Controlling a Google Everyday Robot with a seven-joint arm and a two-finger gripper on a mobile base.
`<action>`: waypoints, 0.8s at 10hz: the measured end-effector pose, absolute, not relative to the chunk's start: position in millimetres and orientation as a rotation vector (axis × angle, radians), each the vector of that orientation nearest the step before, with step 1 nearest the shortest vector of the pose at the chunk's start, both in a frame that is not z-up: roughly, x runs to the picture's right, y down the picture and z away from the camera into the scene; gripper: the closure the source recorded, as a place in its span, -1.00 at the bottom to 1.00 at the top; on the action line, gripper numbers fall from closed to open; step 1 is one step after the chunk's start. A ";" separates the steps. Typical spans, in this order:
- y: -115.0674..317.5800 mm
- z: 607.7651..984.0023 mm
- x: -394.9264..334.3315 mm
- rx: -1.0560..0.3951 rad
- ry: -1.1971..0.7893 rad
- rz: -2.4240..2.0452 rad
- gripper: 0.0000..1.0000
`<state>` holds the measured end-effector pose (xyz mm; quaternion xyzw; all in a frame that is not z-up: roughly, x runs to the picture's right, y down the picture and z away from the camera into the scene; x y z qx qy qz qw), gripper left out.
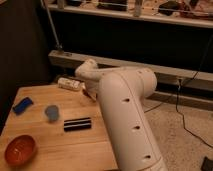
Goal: Drag the pepper across the table
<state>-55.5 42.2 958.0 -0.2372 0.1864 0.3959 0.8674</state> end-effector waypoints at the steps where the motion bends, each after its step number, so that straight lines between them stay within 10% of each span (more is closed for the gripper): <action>1: 42.4 958.3 -51.5 -0.496 0.393 0.834 0.49; 8: 39.7 957.6 -15.4 -0.486 0.421 0.891 0.49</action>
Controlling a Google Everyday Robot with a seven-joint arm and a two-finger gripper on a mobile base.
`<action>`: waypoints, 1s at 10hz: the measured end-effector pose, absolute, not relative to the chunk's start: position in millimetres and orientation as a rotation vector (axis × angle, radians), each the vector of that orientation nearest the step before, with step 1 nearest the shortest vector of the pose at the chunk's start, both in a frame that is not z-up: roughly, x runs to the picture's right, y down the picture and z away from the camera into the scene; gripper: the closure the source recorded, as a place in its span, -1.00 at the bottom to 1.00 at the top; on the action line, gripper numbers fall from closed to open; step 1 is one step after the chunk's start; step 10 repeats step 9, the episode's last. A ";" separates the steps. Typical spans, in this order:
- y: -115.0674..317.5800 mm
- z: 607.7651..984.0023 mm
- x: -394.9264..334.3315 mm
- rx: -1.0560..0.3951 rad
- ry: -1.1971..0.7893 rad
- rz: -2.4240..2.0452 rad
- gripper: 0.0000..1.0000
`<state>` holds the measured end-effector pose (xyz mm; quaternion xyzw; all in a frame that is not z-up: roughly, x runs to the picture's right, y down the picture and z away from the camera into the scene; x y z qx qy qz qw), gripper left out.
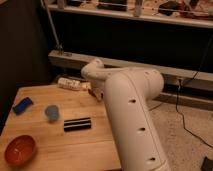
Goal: Drag the pepper across the table
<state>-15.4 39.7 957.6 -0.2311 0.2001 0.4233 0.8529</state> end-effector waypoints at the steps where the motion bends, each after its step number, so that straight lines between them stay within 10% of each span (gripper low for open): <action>1: 40.3 958.0 -11.5 -0.484 0.426 0.893 0.49; 10: 31.3 956.3 35.0 -0.463 0.444 0.998 0.49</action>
